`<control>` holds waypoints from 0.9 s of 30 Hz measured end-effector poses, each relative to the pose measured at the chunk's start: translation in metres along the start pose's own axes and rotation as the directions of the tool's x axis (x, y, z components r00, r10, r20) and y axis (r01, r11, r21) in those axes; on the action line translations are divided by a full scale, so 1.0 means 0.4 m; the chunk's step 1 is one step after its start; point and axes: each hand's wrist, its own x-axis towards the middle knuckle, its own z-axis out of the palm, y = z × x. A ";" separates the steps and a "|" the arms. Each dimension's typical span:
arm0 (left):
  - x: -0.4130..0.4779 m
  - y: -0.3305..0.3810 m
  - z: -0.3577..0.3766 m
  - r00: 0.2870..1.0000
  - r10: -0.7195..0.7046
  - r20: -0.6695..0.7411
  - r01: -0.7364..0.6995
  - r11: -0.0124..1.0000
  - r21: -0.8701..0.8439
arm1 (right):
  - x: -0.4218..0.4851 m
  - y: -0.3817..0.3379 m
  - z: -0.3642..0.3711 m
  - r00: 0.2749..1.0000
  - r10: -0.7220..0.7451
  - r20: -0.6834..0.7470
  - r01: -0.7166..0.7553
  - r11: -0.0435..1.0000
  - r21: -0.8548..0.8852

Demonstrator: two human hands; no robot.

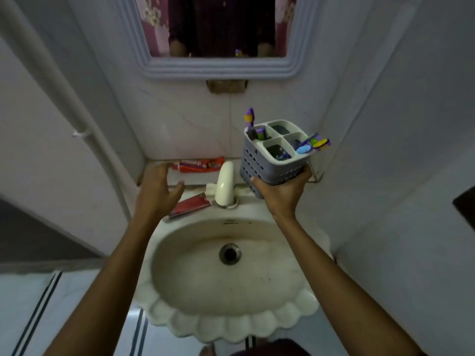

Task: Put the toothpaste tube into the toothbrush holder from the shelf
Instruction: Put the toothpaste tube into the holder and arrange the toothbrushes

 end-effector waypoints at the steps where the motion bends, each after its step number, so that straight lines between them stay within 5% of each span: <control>1: -0.008 -0.019 0.018 0.998 -0.008 0.066 0.007 1.000 0.010 | -0.014 0.029 -0.007 1.000 0.019 0.019 -0.019 1.000 -0.011; 7: -0.022 -0.122 0.088 0.922 -0.119 0.368 0.038 0.975 0.220 | -0.055 0.157 -0.028 0.981 0.125 0.146 -0.108 0.987 -0.116; 14: 0.004 -0.195 0.100 0.927 -0.119 0.356 -0.003 0.945 0.326 | -0.085 0.211 -0.055 0.942 0.227 0.245 -0.170 0.957 -0.235; 22: 0.037 -0.207 0.080 0.965 -0.017 0.262 -0.030 0.984 0.173 | -0.089 0.229 -0.068 0.912 0.308 0.271 -0.222 0.926 -0.306; 27: 0.024 -0.223 0.115 0.909 -0.075 0.410 0.017 0.990 0.143 | -0.090 0.216 -0.067 0.916 0.292 0.275 -0.212 0.934 -0.287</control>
